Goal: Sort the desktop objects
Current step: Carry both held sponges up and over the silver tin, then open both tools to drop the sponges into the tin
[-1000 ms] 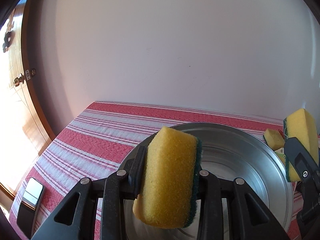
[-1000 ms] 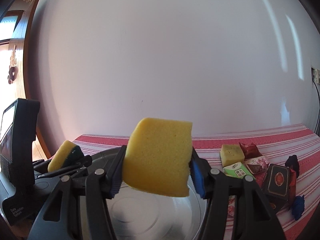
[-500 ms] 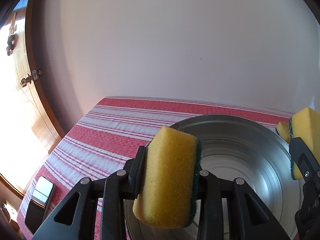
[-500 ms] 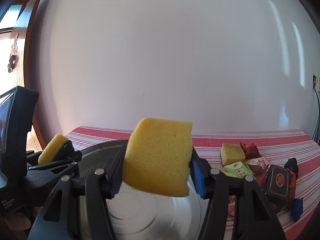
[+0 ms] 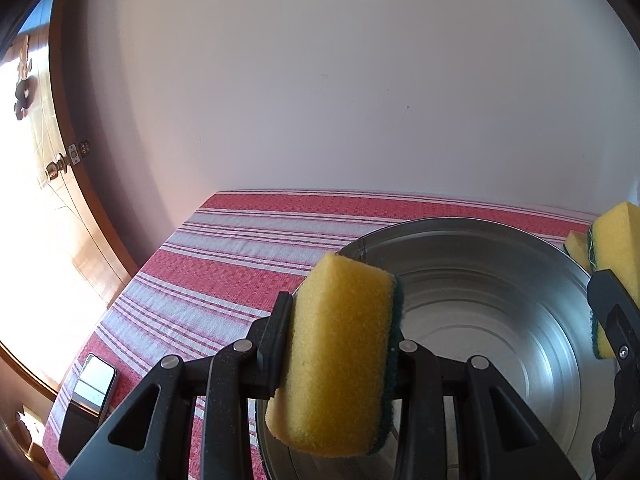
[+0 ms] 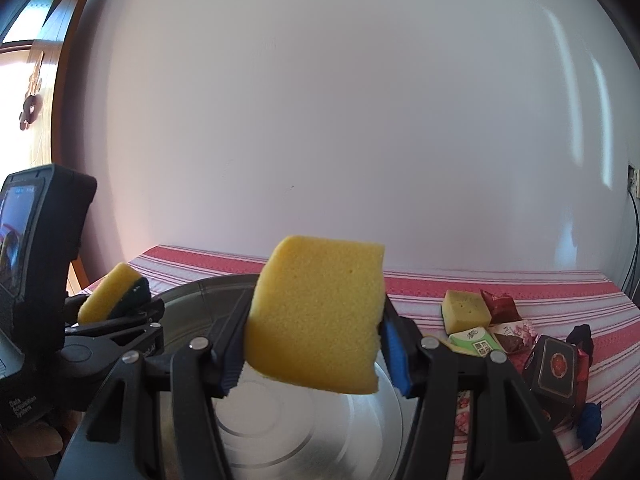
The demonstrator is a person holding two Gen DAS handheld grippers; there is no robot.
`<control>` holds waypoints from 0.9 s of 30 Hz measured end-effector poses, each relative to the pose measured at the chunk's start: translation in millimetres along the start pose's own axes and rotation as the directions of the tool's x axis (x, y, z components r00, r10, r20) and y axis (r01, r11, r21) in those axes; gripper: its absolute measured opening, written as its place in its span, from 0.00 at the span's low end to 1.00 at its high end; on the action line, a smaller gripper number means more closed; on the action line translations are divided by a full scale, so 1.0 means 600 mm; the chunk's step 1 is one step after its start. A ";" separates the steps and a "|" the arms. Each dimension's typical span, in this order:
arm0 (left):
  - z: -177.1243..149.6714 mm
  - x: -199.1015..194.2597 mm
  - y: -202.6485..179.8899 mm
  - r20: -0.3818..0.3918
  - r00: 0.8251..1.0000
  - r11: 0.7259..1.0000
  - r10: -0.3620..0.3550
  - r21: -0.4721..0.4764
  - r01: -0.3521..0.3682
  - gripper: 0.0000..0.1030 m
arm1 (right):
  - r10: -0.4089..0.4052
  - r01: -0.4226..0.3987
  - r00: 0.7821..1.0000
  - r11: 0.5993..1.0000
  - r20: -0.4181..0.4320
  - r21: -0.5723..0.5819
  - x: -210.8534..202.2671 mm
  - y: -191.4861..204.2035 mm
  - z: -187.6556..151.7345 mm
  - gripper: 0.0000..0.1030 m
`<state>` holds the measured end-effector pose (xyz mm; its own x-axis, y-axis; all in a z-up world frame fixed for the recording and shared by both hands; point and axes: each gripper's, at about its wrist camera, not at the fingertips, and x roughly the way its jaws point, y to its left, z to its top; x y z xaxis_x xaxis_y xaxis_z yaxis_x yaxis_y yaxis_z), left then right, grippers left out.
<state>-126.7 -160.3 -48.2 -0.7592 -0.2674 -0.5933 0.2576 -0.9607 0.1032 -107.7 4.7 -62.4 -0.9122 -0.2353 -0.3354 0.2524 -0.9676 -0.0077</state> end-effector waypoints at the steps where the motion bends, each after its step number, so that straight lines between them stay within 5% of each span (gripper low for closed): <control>1: 0.001 0.003 0.001 -0.001 1.000 1.000 0.002 0.001 -0.002 0.34 | -0.001 0.001 1.000 1.000 0.000 -0.004 0.002 0.000 -0.001 0.57; 18: 0.002 0.001 -0.006 -0.018 1.000 1.000 0.018 0.016 -0.017 0.37 | 0.008 -0.009 1.000 1.000 -0.020 -0.014 0.002 0.007 -0.008 0.58; 22: 0.002 0.001 -0.001 -0.036 0.999 1.000 -0.012 -0.014 0.012 0.57 | 0.002 -0.002 1.000 1.000 0.008 0.006 -0.011 0.007 -0.007 0.76; 27: 0.000 -0.007 -0.001 -0.005 1.000 1.000 0.011 -0.019 -0.011 0.69 | -0.018 0.018 0.999 1.000 0.049 0.006 -0.006 -0.012 -0.013 0.76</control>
<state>-123.9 -158.5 -45.9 -0.7536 -0.2775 -0.5959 0.2770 -0.9562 0.0950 -103.9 13.0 -68.3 -0.9315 -0.2219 -0.2882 0.2340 -0.9722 -0.0076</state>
